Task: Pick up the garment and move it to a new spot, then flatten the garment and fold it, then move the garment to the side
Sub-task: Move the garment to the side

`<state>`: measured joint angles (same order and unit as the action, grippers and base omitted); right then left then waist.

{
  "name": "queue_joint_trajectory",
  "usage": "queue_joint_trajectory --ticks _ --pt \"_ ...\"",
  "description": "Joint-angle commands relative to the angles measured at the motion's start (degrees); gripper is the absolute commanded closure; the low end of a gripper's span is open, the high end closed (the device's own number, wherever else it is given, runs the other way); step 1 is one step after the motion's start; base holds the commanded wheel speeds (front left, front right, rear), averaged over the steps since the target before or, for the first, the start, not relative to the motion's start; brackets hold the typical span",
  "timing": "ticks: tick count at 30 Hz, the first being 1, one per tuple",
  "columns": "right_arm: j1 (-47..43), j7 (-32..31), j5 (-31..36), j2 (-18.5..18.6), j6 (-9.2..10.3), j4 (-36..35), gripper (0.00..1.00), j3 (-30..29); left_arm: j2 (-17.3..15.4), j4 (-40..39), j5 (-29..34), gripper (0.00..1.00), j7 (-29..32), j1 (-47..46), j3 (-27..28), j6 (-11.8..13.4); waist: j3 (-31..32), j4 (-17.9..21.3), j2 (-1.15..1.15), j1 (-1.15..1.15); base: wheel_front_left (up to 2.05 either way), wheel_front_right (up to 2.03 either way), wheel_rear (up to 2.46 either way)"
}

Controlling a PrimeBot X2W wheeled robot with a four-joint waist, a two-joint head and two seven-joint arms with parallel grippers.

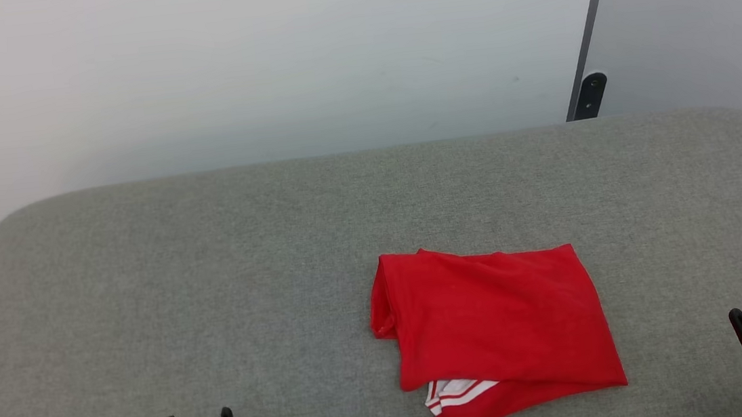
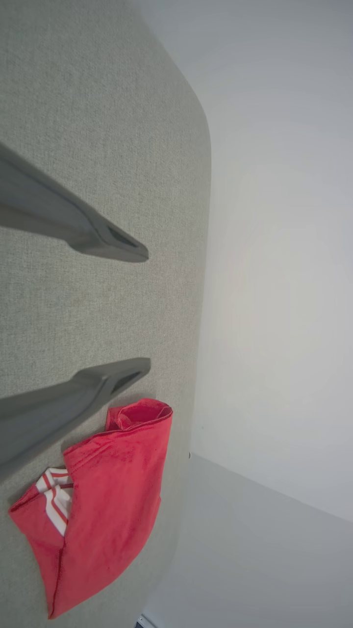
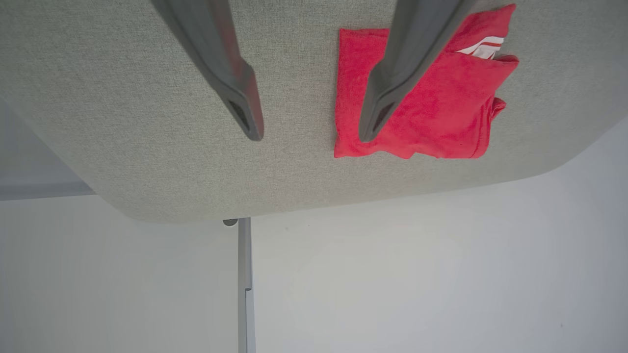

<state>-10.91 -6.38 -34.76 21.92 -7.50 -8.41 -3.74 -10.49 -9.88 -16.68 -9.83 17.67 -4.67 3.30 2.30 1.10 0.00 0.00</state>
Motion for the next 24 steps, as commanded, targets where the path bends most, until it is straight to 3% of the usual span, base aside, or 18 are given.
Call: queue_joint_trajectory --ticks 1,16,24 --pt "-0.24 -0.10 0.36 -0.22 0.03 -0.28 0.00 -0.37 -0.21 -0.18 -0.04 0.00 0.05 0.33 -0.04 0.29 -0.02 -0.08 0.00 0.00 0.00 0.00 0.00" --pt "1.63 -2.16 0.18 -0.12 0.03 0.12 0.00 0.97 -0.30 -0.27 -0.28 0.00 0.07 -0.59 -0.91 0.65 -0.52 -0.75 0.00 0.00 0.00 0.00 0.00" --pt "12.22 -16.82 -0.90 3.72 0.05 9.91 0.00 8.93 0.43 0.82 -0.08 0.00 0.27 -3.78 -3.07 -0.24 -3.31 -3.02 0.00 0.00 0.00 0.00 0.00"
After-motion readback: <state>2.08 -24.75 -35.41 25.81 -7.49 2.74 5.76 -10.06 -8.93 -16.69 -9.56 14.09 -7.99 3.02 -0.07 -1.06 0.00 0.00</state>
